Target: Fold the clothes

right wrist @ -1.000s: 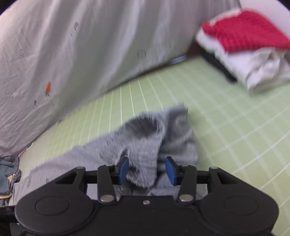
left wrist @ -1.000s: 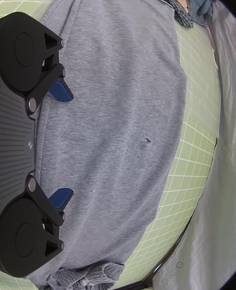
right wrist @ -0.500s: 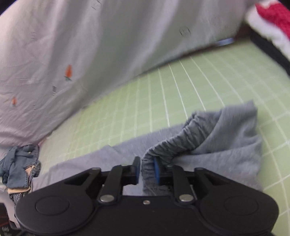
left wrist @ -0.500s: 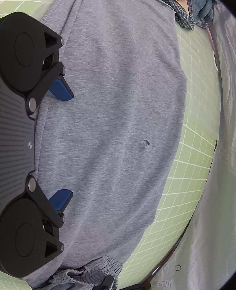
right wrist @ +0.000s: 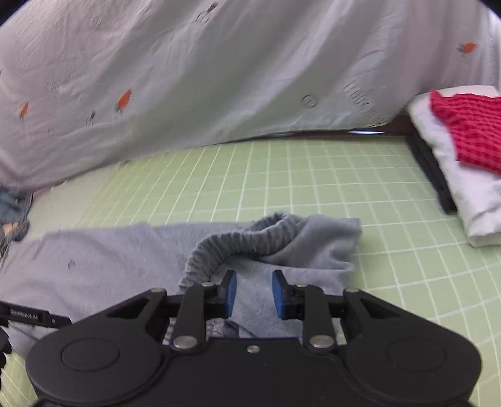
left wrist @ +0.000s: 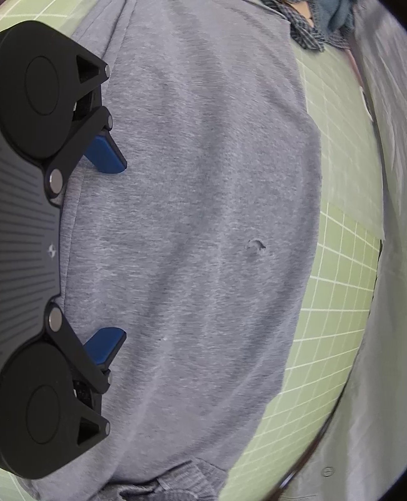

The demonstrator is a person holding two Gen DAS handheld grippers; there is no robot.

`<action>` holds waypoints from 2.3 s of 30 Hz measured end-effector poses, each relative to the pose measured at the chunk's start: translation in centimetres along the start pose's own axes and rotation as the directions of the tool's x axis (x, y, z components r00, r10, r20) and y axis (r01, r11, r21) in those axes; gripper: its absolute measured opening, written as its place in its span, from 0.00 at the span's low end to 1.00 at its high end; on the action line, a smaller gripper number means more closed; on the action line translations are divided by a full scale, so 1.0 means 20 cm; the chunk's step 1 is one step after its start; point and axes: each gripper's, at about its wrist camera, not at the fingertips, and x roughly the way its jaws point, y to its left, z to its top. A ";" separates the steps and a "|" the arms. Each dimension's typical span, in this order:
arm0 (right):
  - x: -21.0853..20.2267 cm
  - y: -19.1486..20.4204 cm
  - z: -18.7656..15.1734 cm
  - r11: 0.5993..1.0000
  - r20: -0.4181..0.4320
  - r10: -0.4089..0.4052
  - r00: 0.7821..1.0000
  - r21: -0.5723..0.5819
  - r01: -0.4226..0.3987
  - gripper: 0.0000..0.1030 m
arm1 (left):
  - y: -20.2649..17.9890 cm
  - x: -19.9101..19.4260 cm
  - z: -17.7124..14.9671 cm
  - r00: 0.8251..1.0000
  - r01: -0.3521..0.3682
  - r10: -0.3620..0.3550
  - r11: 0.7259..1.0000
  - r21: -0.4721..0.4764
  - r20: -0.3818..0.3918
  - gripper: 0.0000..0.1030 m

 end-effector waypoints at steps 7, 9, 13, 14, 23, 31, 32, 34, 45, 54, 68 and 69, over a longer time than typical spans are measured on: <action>0.29 0.08 0.13 0.995 -0.028 0.041 0.999 -0.092 -0.043 0.39 | 0.02 0.00 0.00 1.000 0.008 -0.008 1.000 -0.021 0.002 1.00; 0.38 0.11 0.15 0.990 -0.058 0.047 0.997 -0.133 -0.054 0.39 | 0.03 0.00 0.01 1.000 0.012 -0.012 0.999 -0.037 0.002 1.00; 0.51 0.16 0.16 0.974 -0.101 0.040 0.994 -0.220 -0.061 0.42 | 0.03 0.00 0.02 1.000 0.004 -0.004 0.999 -0.048 0.002 1.00; 0.52 0.18 0.15 0.965 -0.100 0.036 0.994 -0.255 -0.061 0.47 | 0.03 0.00 0.02 1.000 -0.002 0.002 0.999 -0.048 0.001 1.00; 0.31 0.22 0.06 0.954 -0.017 -0.002 1.000 -0.301 -0.003 0.66 | 0.01 0.01 0.03 0.999 -0.040 0.039 0.999 -0.031 -0.017 1.00; 0.04 0.19 -0.12 0.959 0.013 -0.075 0.997 -0.271 0.076 0.76 | 0.02 0.00 0.02 0.999 -0.031 0.031 0.999 -0.029 -0.020 1.00; 0.03 0.19 -0.14 0.959 0.007 -0.087 0.996 -0.269 0.086 0.76 | 0.02 0.00 0.02 0.999 -0.029 0.029 0.999 -0.032 -0.020 1.00; 0.00 0.17 -0.17 0.961 -0.007 -0.107 0.994 -0.258 0.102 0.77 | 0.03 0.00 0.01 0.999 -0.028 0.027 0.999 -0.038 -0.022 1.00; 0.08 0.23 -0.21 0.937 -0.030 -0.144 0.989 -0.327 0.126 0.81 | 0.06 0.00 -0.01 0.999 -0.042 0.041 0.998 -0.051 -0.026 1.00; 0.24 0.21 -0.10 0.923 -0.037 -0.133 0.990 -0.368 0.110 0.81 | 0.05 0.00 -0.01 0.998 -0.052 0.051 0.998 -0.043 -0.027 1.00; -0.10 -0.18 0.04 0.991 0.162 -0.035 0.986 0.132 0.014 0.10 | 0.10 0.00 -0.03 0.998 -0.049 0.048 0.998 -0.033 -0.028 1.00; -0.18 -0.31 0.02 0.966 0.195 -0.096 0.976 0.255 0.044 0.10 | 0.10 0.00 -0.03 0.998 -0.050 0.049 0.998 -0.034 -0.029 1.00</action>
